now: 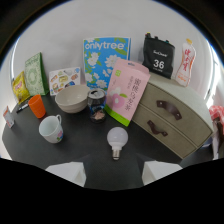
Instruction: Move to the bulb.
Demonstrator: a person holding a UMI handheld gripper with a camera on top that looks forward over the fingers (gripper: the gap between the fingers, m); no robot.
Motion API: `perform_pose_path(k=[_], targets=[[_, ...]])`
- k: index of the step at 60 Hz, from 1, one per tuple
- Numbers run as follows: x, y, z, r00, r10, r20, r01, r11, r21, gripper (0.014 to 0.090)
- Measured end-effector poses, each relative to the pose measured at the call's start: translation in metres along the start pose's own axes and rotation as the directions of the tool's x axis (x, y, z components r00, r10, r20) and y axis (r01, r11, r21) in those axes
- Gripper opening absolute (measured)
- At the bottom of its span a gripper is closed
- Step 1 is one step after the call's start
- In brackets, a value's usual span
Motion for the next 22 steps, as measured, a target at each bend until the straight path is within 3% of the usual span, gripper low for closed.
perform_pose_path(k=[22], targets=[[-0.0028,0.0051,0.0015,0.999,0.04,0.024,-0.04,0.999,-0.027,0.0853]])
